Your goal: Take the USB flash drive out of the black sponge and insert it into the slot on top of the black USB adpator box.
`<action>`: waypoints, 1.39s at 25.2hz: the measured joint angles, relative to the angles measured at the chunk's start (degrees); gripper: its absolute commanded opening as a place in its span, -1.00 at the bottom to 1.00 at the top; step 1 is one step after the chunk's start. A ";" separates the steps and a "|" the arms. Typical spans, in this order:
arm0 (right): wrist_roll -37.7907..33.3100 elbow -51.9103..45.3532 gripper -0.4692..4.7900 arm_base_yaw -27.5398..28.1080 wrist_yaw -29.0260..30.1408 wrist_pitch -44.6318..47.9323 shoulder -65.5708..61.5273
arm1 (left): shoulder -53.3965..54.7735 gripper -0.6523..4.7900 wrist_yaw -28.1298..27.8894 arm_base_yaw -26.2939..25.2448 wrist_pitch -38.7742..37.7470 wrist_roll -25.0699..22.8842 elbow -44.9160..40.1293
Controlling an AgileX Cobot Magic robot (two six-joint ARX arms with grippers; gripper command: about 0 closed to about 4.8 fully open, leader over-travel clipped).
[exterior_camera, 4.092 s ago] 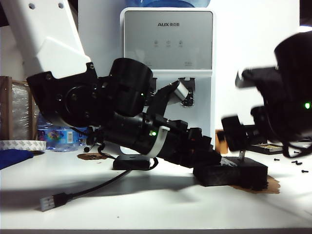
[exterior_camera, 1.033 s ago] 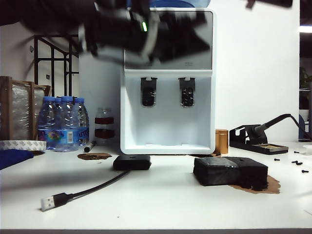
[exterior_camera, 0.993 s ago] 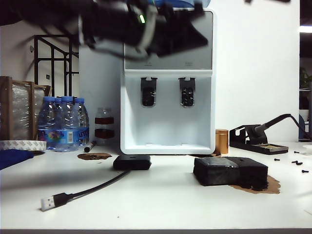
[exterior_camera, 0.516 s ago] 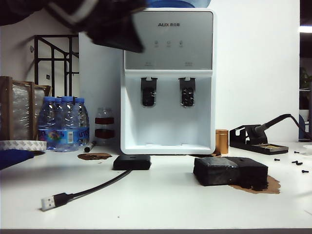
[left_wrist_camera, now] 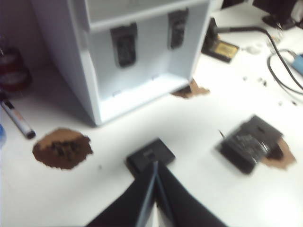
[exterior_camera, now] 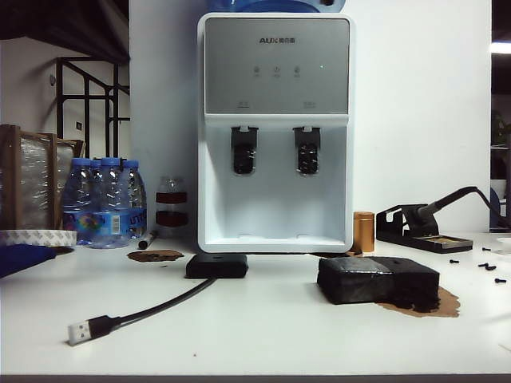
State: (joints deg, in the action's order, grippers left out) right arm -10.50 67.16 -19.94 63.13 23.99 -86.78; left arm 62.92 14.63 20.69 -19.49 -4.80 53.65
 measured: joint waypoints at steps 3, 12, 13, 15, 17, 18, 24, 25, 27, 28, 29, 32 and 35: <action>0.20 4.50 -0.84 -0.92 2.01 -1.70 -4.42 | -6.32 -0.78 2.38 0.13 -2.69 -2.71 -4.59; 8.17 13.66 -0.84 -5.92 3.52 -13.16 -16.31 | -27.47 -0.78 4.63 -0.02 -5.57 -9.88 -21.70; 8.85 13.66 -0.84 -6.67 2.84 -13.68 -17.42 | -27.23 -0.78 4.59 -0.04 -5.05 -9.92 -22.08; 12.41 13.66 -0.84 -7.89 1.16 -16.81 -19.63 | -26.23 -0.78 4.22 -0.04 -2.51 -10.08 -23.10; 19.61 13.97 -0.84 -8.55 -4.55 -22.77 -21.07 | -24.11 -0.78 4.17 -0.04 0.90 -10.08 -23.15; 24.20 15.12 -0.84 -8.85 -7.32 -26.40 -22.40 | -22.88 -0.78 4.04 -0.04 3.10 -10.08 -23.15; 35.17 16.00 -0.84 -8.79 -12.79 -29.29 -25.64 | -15.87 -0.78 -0.81 -0.04 11.45 -9.60 -23.15; 35.60 16.33 -0.84 -8.70 -12.74 -29.14 -26.43 | -15.23 -0.78 -1.33 -0.04 12.13 -9.60 -23.15; 36.30 16.52 -0.84 -8.09 -11.74 -28.98 -28.22 | -14.27 -0.78 -1.92 -0.04 12.66 -9.57 -23.15; 36.87 16.52 -0.84 -7.74 -10.64 -29.03 -29.00 | -14.21 -0.78 -1.95 -0.04 12.63 -9.51 -23.17; 37.62 16.52 -0.84 -7.26 -9.66 -29.07 -29.81 | -14.19 -0.78 -1.99 -0.04 12.83 -9.03 -23.17; 39.39 17.16 -0.84 -5.51 -8.44 -29.75 -31.91 | -14.16 -0.78 -3.63 -0.04 13.77 -6.91 -23.15; 39.91 18.97 -0.84 -4.35 -6.40 -29.81 -33.07 | -14.08 -0.78 -4.59 -0.04 14.05 -5.66 -23.15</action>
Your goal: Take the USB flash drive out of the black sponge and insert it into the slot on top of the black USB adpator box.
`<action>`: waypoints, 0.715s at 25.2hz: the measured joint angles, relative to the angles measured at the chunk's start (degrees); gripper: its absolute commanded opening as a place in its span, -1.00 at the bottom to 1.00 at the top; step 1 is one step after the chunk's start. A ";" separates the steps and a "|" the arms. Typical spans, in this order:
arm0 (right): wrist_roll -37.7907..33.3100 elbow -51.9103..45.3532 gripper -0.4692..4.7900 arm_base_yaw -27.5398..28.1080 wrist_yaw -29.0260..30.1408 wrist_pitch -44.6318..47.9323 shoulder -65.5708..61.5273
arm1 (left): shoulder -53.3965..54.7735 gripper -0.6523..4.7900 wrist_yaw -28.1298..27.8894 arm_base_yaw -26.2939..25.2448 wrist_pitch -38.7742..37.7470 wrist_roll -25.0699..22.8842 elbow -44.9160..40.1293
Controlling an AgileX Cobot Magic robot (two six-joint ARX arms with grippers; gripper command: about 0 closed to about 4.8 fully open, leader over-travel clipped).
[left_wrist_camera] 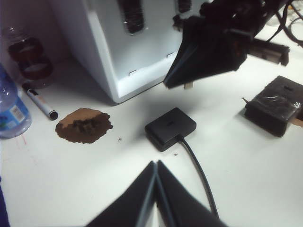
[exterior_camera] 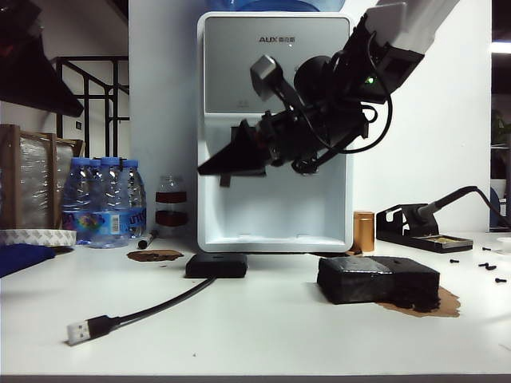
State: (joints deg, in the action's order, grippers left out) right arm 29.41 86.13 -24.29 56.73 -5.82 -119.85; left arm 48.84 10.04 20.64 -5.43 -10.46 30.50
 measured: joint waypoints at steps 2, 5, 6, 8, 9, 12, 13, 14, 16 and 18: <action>0.20 1.62 -0.84 0.28 1.07 0.24 -0.70 | 0.02 -0.78 -0.09 0.00 0.07 0.17 0.00; 0.61 3.32 -0.84 0.28 2.01 0.57 -1.55 | 0.02 -0.78 0.13 0.00 0.11 0.20 0.00; 0.70 3.67 -0.84 0.20 2.05 0.48 -1.84 | 0.02 -0.78 0.44 0.00 0.04 0.20 0.00; 1.90 3.91 -0.84 -0.07 2.05 0.77 -2.69 | 0.02 -0.78 2.64 -0.07 -0.57 -0.37 0.00; 2.49 3.91 -0.84 -0.11 2.08 0.81 -3.19 | 0.02 -0.78 2.99 -0.04 -0.81 -0.90 0.00; 3.48 3.91 -0.84 -0.09 2.05 0.55 -6.58 | 0.02 -0.78 4.31 -0.04 -3.17 -3.72 0.00; 3.58 3.91 -0.84 -0.09 2.03 0.46 -7.19 | 0.02 -0.78 4.35 -0.04 -4.15 -4.50 0.00; 3.63 3.96 -0.84 -0.09 2.01 0.46 -7.72 | 0.04 -0.78 4.61 -0.04 -5.03 -4.94 0.00; 3.65 4.63 -0.84 -0.13 1.97 0.57 -8.74 | 0.04 -0.78 5.55 -0.04 -6.47 -5.46 0.00; 3.65 5.05 -0.84 -0.13 1.75 0.70 -9.31 | 0.04 -0.78 5.81 -0.04 -7.04 -5.53 0.00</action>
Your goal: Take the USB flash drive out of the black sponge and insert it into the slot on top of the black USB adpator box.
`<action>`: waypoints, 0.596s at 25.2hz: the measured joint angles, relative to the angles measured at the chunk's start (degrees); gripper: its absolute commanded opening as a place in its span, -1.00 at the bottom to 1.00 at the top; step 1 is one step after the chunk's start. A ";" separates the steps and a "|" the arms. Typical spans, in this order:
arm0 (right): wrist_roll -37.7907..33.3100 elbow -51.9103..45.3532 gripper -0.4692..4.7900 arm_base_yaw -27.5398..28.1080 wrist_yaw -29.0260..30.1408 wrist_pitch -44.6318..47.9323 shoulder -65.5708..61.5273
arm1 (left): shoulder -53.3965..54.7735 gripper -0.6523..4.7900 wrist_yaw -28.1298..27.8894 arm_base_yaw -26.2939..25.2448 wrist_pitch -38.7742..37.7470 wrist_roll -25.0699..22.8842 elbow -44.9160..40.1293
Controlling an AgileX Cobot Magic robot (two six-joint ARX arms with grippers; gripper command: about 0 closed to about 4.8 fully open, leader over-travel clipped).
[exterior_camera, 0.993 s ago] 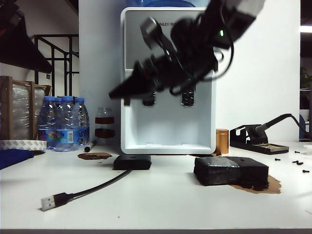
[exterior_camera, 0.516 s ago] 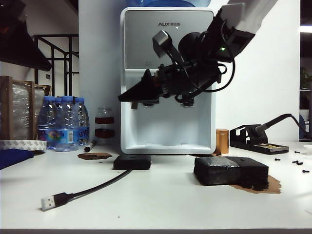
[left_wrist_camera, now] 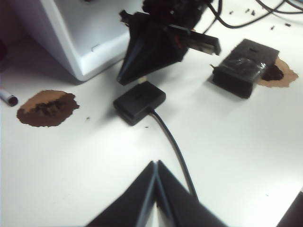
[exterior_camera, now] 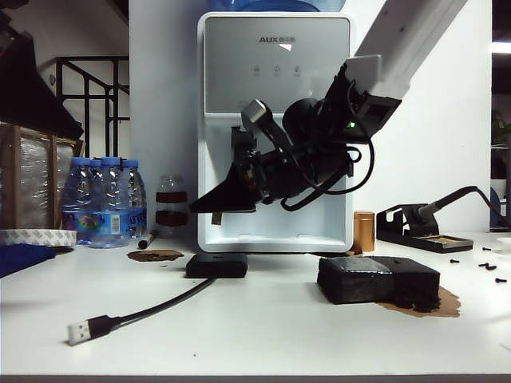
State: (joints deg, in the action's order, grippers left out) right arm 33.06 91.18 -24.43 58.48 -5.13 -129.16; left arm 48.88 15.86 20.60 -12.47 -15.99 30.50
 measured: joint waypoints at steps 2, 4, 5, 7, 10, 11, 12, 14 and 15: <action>0.17 0.00 -0.84 0.00 -0.52 0.20 -0.13 | 0.00 -0.78 0.00 0.00 0.00 0.00 0.00; 0.37 0.02 -0.84 0.00 -0.59 0.94 -0.52 | 0.00 -0.78 -0.02 0.00 0.07 0.00 0.00; 0.39 0.02 -0.84 0.00 -0.76 1.14 -0.72 | 0.00 -0.78 -0.02 -0.02 0.09 0.00 0.00; 0.39 0.02 -0.84 -0.02 -1.70 1.20 -1.36 | 0.00 -0.78 -0.02 0.00 0.39 0.00 0.00; 0.81 0.02 -0.84 -0.02 -1.97 1.29 -2.38 | 0.00 -0.78 -0.07 0.00 0.72 0.00 0.00; 1.05 0.02 -0.84 -0.02 -2.14 1.29 -2.73 | 0.00 -0.78 -0.09 0.00 0.74 0.00 0.00; 1.38 0.02 -0.84 -0.02 -2.64 1.29 -2.95 | 0.00 -0.78 -0.09 0.00 0.68 0.00 0.00; 2.10 0.02 -0.84 -0.02 -3.58 1.31 -3.34 | 0.00 -0.78 -0.15 0.00 0.72 0.00 0.00; 2.27 0.02 -0.84 -0.02 -3.96 1.29 -3.39 | 0.00 -0.78 -0.22 -0.02 0.72 0.00 0.00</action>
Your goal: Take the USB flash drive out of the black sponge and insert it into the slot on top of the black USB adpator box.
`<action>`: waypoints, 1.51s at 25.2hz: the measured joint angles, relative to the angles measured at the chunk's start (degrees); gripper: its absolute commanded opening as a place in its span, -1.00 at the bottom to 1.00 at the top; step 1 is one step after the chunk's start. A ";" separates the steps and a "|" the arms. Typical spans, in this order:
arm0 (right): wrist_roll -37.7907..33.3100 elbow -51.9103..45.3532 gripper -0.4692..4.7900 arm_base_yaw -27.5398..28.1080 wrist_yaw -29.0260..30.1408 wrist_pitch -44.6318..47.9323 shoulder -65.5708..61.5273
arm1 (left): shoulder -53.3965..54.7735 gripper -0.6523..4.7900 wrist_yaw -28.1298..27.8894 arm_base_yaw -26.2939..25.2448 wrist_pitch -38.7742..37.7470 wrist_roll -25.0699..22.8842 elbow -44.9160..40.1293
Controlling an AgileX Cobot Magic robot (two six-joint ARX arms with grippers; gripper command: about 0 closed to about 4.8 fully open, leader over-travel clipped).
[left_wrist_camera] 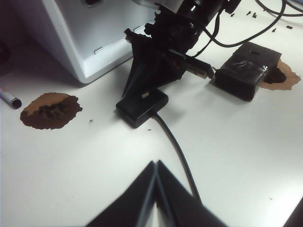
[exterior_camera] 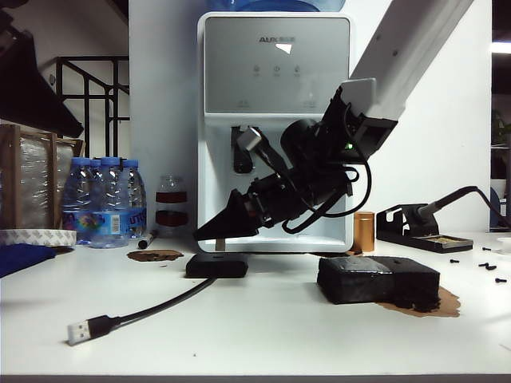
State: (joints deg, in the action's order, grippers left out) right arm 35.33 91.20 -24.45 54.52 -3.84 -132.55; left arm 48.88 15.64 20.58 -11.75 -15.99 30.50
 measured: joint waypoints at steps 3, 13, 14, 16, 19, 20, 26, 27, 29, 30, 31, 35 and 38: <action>2.82 0.02 -0.84 0.00 -2.36 0.02 -0.24 | 0.00 -0.78 0.00 0.02 -0.02 0.00 0.00; 3.93 0.15 -0.84 -0.04 -0.55 4.68 -2.14 | 0.00 -0.78 0.00 0.02 -0.04 0.02 0.00; 3.93 0.22 -0.84 -0.04 -0.28 5.16 -2.40 | 0.00 -0.78 0.00 0.02 0.02 0.02 0.00; 3.93 0.42 -0.84 -0.04 0.42 6.12 -3.06 | 0.00 -0.78 0.00 0.02 0.35 0.02 0.00; 3.93 0.61 -0.84 -0.04 0.79 6.19 -3.30 | 0.00 -0.78 0.00 0.02 0.39 0.02 0.00; 3.91 0.61 -0.84 -0.04 0.83 6.16 -3.30 | 0.00 -0.78 0.00 0.02 0.39 0.02 0.00; 2.14 1.42 -0.84 -0.04 2.62 3.89 -3.43 | 0.00 -0.78 0.00 0.02 0.39 0.07 0.00; 2.10 2.21 -0.84 -0.04 2.64 1.66 -3.50 | 0.00 -0.78 -0.02 0.02 0.39 0.11 0.00; 2.64 2.91 -0.84 -0.04 2.67 -0.33 -3.52 | 0.00 -0.78 0.00 0.02 0.42 0.15 0.00; 3.67 2.97 -0.84 -0.04 2.51 -0.66 -3.52 | 0.00 -0.78 0.00 0.02 0.39 0.55 0.00; 3.98 2.97 -0.84 -0.04 2.54 -0.70 -3.52 | 0.00 -0.78 0.00 0.02 0.44 0.72 0.00; 6.64 2.97 -0.84 -0.07 0.63 -0.74 -3.50 | 0.00 -0.78 0.00 0.02 0.44 1.20 0.00; 7.54 3.02 -0.83 -0.09 -0.22 -0.63 -3.48 | 0.00 -0.78 -0.02 0.00 0.42 1.33 0.00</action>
State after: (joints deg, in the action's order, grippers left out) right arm 42.87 94.21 -24.53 54.30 -4.47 -136.03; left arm 48.88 15.62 20.58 -11.33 -14.66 30.50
